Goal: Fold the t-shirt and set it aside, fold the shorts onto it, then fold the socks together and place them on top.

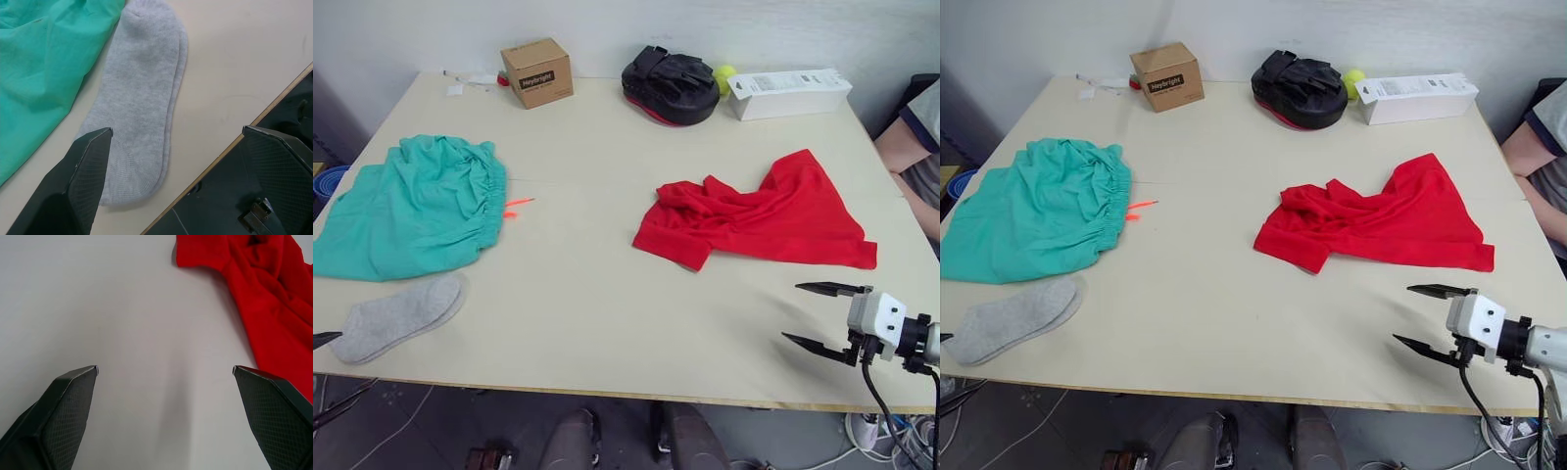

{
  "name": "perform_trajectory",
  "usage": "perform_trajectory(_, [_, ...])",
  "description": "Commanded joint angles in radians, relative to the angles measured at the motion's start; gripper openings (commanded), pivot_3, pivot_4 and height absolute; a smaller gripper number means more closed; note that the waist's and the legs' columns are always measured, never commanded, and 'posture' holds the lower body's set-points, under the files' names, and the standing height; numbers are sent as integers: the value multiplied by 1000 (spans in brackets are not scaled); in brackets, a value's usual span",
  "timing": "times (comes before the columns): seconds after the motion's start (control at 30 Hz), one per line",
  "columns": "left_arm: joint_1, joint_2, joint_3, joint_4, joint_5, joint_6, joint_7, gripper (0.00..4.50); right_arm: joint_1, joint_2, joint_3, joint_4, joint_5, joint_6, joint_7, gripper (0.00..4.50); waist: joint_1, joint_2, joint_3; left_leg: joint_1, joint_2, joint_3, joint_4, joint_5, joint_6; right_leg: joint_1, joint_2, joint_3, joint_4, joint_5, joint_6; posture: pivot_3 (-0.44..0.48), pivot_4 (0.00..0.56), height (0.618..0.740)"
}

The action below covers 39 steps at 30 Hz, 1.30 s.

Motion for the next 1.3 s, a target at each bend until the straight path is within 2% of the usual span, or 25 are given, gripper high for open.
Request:
perform_trajectory(0.03, [36,11,34,-39,-31,35,-31,4464,12,4,-9,-31,24,2,-1,4500,0,0,0,0,0,0,0,0,0,0,0,0,0,0,0,0,150,740])
perform_trajectory(0.17, [30,-1,30,-121,-87,93,-50,4464,2,23,-2,-50,41,48,-20,4500,0,0,0,0,0,0,0,0,0,0,0,0,0,0,0,0,150,740])
perform_trajectory(0.37, [-102,60,-86,-380,-253,424,31,4464,12,39,-66,-81,46,99,-105,4500,6,1,0,0,0,0,1,1,-1,1,0,0,2,0,1,0,150,740])
perform_trajectory(0.47, [-208,87,-223,-457,-249,482,53,4464,54,35,-171,-51,41,105,-191,4500,13,2,0,0,0,0,2,2,-1,2,-1,0,2,1,1,0,150,740])
perform_trajectory(0.7, [-510,78,-593,-560,-133,432,66,4464,214,78,-370,25,-29,2,-362,4500,16,5,-2,0,0,1,0,2,-2,1,1,-1,1,1,2,0,150,740])
perform_trajectory(0.8, [-767,-40,-788,-465,-73,446,119,4464,294,129,-389,-17,-47,-7,-415,4500,25,8,-5,1,0,2,2,3,-1,3,1,0,2,2,3,0,150,740])
perform_trajectory(0.93, [-943,-120,-938,-291,46,376,95,4464,262,116,-359,-63,-73,18,-452,4500,10,12,-7,2,-1,6,2,6,-1,3,2,4,3,4,6,0,150,740])
perform_trajectory(1.07, [-1170,-249,-1099,16,214,247,104,4464,115,31,-275,2,-136,98,-458,4500,-3,10,-6,13,-1,10,1,6,0,10,4,7,5,4,6,0,150,740])
perform_trajectory(1.17, [-1292,-314,-1175,220,325,145,125,4464,10,-25,-198,86,-181,106,-434,4500,2,10,-6,14,-1,10,1,6,0,12,5,7,4,4,7,0,150,740])
perform_trajectory(1.3, [-1498,-473,-1228,558,417,62,211,4464,-216,-103,-19,329,-297,132,-384,4500,10,8,-5,10,0,10,4,8,-3,9,5,6,3,4,7,0,150,740])
